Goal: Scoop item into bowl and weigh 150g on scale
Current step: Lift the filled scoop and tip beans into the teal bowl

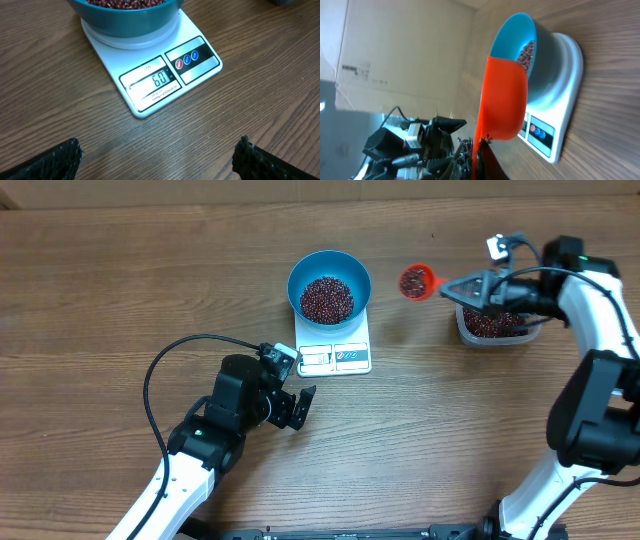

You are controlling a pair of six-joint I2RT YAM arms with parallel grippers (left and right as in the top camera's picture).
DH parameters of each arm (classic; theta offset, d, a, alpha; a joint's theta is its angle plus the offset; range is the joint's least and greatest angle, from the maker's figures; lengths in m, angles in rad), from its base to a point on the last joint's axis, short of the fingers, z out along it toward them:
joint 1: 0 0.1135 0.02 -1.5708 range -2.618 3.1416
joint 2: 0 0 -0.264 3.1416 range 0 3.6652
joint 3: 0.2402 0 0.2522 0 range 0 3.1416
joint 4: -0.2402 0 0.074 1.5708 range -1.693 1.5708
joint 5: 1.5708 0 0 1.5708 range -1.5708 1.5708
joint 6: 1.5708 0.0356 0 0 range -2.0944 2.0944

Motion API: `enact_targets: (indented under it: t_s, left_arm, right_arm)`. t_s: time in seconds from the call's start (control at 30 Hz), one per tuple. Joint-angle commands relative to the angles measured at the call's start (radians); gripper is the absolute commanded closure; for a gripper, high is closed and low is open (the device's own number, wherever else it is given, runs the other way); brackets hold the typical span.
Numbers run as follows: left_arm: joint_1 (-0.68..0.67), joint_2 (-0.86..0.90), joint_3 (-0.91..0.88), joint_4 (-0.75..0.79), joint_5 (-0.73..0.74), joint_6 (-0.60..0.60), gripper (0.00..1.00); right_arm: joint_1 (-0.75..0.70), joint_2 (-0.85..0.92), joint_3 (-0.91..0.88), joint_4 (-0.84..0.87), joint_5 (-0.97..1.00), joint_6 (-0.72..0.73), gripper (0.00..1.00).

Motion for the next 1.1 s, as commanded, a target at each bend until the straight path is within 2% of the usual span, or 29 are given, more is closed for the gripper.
enact_targets:
  t_s: [0.0,0.2,0.37,0.73,1.07]
  left_arm:
    - [-0.004,-0.002,0.004,0.001,0.012,-0.008,0.0]
    - [-0.004,-0.002,0.004,0.001,0.012,-0.008,0.01]
    - [-0.004,-0.002,0.004,0.001,0.012,-0.009,0.0]
    - [-0.004,-0.002,0.004,0.001,0.012,-0.008,0.0]
    - [-0.004,-0.002,0.004,0.001,0.012,-0.008,0.01]
  right_arm:
    - [0.062,0.002,0.033,0.081,-0.023,0.175,0.96]
    - [0.17,0.002,0.038,0.301,0.066,0.42,0.96]
    - [0.255,0.002,0.038,0.436,0.19,0.551,0.96]
    - [0.386,-0.006,0.056,0.484,0.496,0.555,0.96]
    - [0.486,-0.011,0.122,0.401,0.822,0.488,0.96]
